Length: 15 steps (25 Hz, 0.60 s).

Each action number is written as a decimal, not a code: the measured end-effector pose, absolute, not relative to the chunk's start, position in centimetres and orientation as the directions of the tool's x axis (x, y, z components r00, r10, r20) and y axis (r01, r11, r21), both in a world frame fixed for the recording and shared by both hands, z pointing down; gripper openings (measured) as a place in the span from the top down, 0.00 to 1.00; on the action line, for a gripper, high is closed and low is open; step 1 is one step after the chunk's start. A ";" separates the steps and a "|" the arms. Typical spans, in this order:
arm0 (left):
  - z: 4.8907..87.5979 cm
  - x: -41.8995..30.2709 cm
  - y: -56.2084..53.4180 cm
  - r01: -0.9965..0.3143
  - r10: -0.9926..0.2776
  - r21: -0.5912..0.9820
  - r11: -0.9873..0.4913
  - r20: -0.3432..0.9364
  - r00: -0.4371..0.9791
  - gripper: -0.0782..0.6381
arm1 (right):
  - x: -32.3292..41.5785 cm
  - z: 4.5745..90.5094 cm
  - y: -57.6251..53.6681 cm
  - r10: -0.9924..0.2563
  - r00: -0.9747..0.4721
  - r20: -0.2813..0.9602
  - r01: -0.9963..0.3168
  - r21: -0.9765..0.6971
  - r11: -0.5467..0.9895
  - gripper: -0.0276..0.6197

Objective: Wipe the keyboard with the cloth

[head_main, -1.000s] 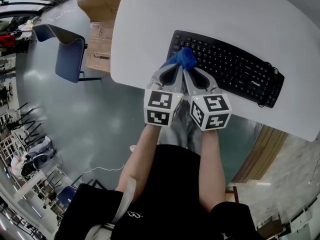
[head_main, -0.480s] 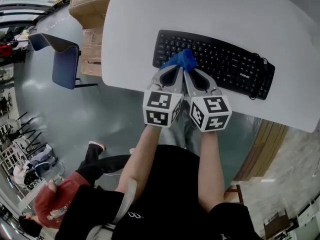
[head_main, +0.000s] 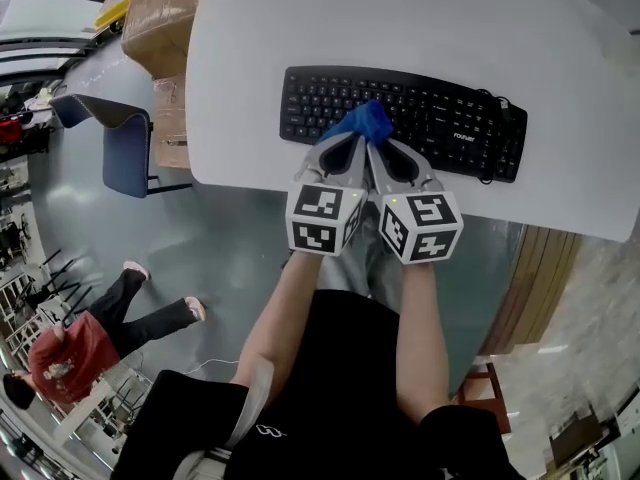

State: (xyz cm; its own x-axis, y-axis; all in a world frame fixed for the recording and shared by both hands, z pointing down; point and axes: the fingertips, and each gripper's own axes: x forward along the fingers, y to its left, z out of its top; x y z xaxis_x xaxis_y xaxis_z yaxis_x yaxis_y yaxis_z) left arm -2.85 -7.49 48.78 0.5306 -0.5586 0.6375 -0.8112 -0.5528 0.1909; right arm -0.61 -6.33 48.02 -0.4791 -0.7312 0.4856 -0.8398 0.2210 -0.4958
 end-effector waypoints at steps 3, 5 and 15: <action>48.8 -1.6 -7.3 -0.799 -0.546 0.190 -0.570 0.639 0.542 0.89 | 0.6 48.0 -6.1 -0.740 -0.464 0.486 -0.844 -0.497 0.203 0.90; 48.8 -0.9 -7.2 -0.791 -0.538 0.188 -0.583 0.640 0.549 0.89 | 1.3 48.1 -6.0 -0.746 -0.455 0.486 -0.846 -0.497 0.191 0.90; 48.7 3.4 -6.1 -0.733 -0.480 0.195 -0.652 0.642 0.598 0.89 | 5.4 47.9 -4.8 -0.778 -0.392 0.490 -0.859 -0.498 0.120 0.90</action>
State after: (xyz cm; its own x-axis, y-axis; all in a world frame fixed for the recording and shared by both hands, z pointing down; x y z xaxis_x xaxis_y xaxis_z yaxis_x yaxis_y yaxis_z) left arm 3.38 -6.12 48.72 0.5980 -0.4801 0.6418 -0.7327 -0.6520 0.1950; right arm 5.44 -4.78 47.88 -0.3922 -0.7783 0.4903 -0.8592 0.1196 -0.4975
